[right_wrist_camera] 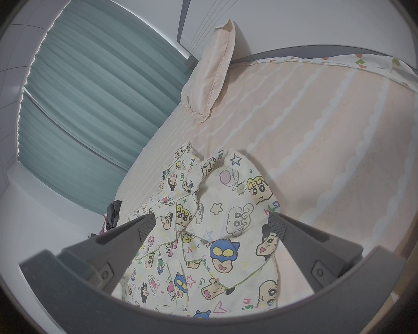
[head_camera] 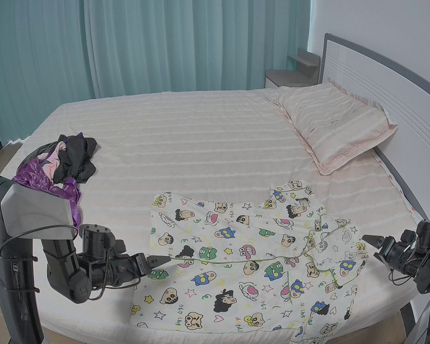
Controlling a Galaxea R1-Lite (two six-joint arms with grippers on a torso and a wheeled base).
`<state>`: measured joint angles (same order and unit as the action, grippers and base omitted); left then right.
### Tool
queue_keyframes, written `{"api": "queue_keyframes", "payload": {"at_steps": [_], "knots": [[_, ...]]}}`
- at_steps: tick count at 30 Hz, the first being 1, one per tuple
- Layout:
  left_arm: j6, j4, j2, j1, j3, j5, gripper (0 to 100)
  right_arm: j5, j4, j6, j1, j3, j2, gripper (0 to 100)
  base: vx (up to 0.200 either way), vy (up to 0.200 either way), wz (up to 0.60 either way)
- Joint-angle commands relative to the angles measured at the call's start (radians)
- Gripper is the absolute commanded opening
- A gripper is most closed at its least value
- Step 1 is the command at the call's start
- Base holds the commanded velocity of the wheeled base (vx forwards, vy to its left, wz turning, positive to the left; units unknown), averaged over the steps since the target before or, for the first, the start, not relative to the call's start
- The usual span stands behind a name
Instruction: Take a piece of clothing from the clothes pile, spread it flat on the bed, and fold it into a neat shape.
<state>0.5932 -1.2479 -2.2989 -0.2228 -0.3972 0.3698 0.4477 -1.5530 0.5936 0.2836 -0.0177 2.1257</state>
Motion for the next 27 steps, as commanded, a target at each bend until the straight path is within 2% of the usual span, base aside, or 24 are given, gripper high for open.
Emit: {"api": "queue_keyframes", "payload": {"at_steps": [1,17,27], "knots": [[0.0,-0.001,-0.004,-0.012,0.008,0.0,0,0.0,-0.015,0.0,0.0,0.018,0.002,100,0.0,0.0,0.0],[-0.006,-0.001,0.012,0.017,0.017,-0.015,0,0.0,-0.015,0.0,0.0,0.018,0.003,100,0.0,0.0,0.0],[-0.052,-0.002,0.013,0.046,0.017,-0.066,0,0.0,-0.016,0.0,0.0,0.018,0.003,100,0.0,0.0,0.0]]}}
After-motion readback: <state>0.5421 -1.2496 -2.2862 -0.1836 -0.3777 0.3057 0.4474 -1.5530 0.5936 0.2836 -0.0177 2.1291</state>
